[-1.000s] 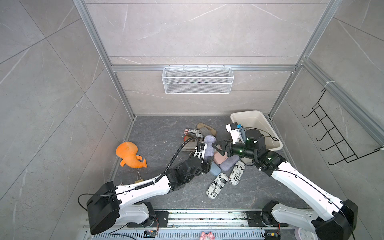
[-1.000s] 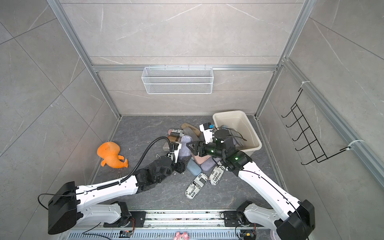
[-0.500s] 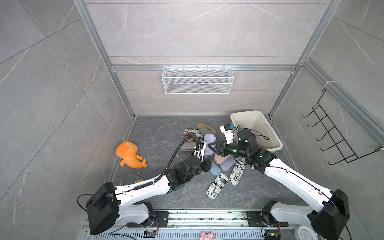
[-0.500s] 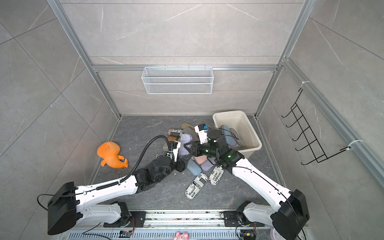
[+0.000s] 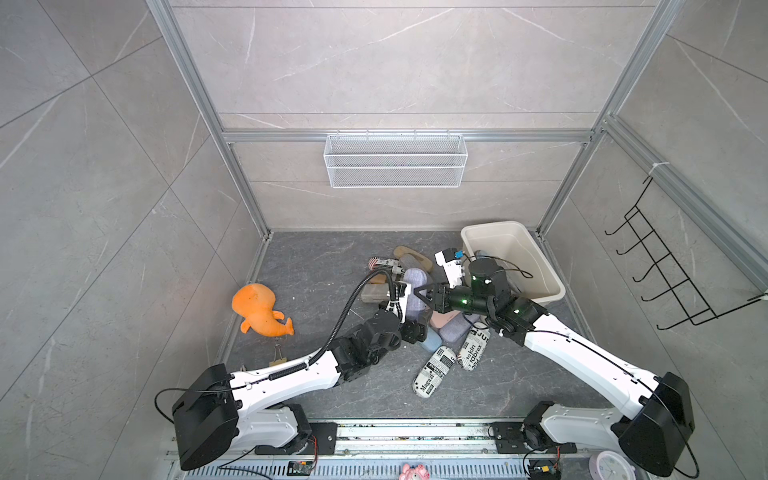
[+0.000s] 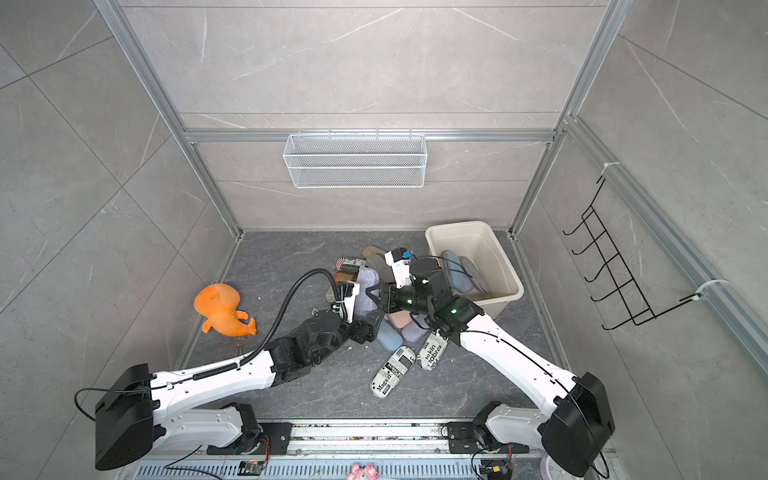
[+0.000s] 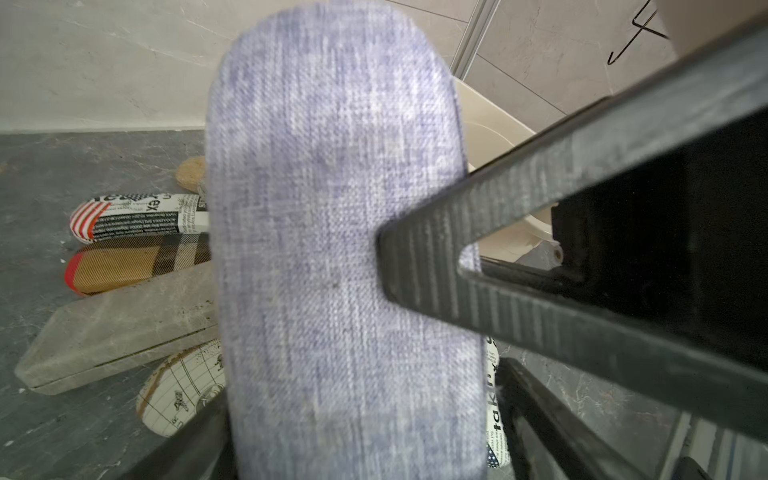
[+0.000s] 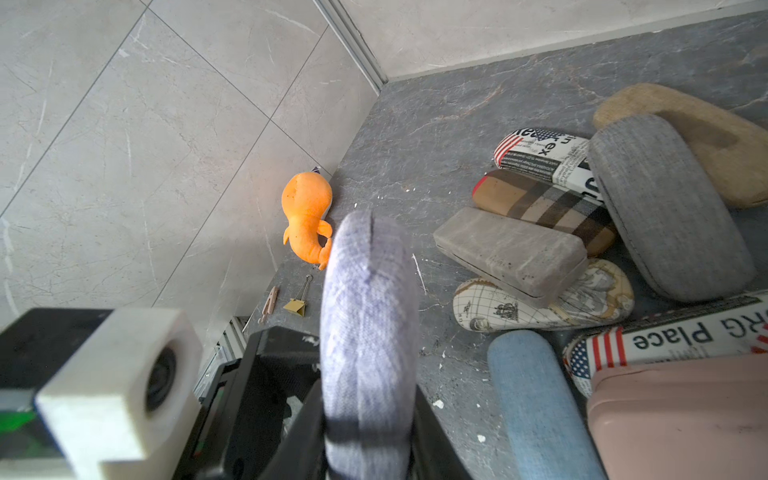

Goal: Put the glasses cases into the storage boxes
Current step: Place the glasses case in the storage box.

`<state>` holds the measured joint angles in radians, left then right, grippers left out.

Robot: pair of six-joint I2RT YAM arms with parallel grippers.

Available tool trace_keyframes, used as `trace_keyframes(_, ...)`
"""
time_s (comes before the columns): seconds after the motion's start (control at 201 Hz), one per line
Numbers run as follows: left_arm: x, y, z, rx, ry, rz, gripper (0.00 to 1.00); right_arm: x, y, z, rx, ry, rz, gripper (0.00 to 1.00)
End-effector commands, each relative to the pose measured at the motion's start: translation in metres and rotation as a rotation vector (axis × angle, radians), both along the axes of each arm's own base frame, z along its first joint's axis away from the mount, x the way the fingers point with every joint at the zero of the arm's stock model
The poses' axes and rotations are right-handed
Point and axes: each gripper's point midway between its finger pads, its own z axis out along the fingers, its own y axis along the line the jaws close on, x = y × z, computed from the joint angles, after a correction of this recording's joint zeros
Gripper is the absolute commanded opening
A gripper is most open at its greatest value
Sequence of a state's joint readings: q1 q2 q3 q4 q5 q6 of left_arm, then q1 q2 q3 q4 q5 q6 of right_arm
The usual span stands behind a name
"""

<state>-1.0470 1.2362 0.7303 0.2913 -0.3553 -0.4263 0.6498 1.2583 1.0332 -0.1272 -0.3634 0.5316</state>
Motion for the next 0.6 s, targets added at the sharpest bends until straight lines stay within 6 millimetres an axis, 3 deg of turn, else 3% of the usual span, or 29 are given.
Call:
trace_keyframes(0.0, -0.001, 0.002, 0.023, -0.071, -0.01, 0.005, 0.92, 0.008, 0.001, 0.021, 0.002, -0.045, -0.026, 0.3)
trace_keyframes(0.184, -0.005, 0.018, 0.01, -0.051, 0.018, 0.039, 0.94, 0.025, -0.003, 0.028, -0.054, -0.089, -0.076, 0.3)
trace_keyframes(0.394, -0.01, 0.054, -0.003, -0.052, 0.054, 0.144, 0.95, 0.049, -0.02, 0.039, -0.191, -0.169, -0.176, 0.29)
trace_keyframes(0.523, -0.009, 0.088, -0.025, -0.005, 0.105, 0.287, 0.94, 0.056, -0.035, 0.042, -0.279, -0.207, -0.23, 0.29)
trace_keyframes(0.593, -0.008, 0.122, -0.04, 0.019, 0.149, 0.451, 0.93, 0.063, -0.051, 0.044, -0.347, -0.231, -0.28, 0.29)
